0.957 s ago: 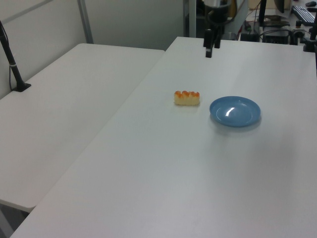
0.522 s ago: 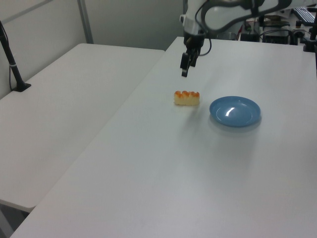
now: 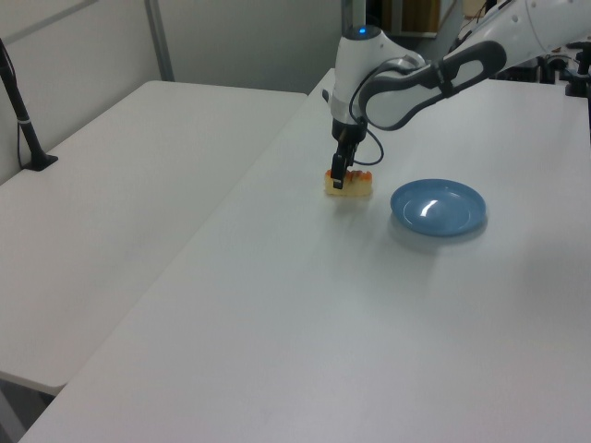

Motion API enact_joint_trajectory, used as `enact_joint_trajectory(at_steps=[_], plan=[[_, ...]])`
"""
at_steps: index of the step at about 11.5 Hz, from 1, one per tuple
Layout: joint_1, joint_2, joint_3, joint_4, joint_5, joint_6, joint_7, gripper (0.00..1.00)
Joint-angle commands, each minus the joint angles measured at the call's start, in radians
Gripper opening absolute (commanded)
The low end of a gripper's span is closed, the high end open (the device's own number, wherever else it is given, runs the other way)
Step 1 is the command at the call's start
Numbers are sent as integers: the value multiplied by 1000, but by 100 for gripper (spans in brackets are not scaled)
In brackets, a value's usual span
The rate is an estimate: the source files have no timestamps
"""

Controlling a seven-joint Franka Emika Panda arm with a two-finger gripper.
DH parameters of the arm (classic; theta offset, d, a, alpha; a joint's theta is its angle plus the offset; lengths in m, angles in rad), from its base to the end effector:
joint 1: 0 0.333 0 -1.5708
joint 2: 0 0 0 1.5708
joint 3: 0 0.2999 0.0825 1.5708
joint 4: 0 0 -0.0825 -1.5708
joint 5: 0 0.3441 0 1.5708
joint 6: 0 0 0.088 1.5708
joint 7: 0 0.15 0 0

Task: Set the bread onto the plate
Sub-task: 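Move the gripper over the orange-topped bread roll and lower onto it, then close the gripper on the bread roll and lift it, then carry the held bread roll over the blue plate and lower it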

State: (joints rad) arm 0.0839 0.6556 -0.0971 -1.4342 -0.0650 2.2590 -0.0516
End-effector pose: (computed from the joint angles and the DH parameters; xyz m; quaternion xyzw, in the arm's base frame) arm 0.7001 -0.0016 0.2904 0.9935 0.0500 0.0837 0.0581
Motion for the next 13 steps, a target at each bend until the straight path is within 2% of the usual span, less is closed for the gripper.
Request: enact_joint_trajectory(at_steps=[1,2,3,4,6,9,11,13], plan=[[25,15,-35,-2,-36,22,-24,79],[43,13,-35,-2,-32,21,-16,68],[46,-2,-33,-2,-19,8,-5,64],[43,-61,-33,-18,-4,1,19,64],[49,-239,-32,-162,23,-85,13,62],[56,-488,-21,-449,50,-174,-62,63],[68,-568,-21,-601,50,-176,-60,64],[97,-564,-21,-641,50,-165,-39,65]])
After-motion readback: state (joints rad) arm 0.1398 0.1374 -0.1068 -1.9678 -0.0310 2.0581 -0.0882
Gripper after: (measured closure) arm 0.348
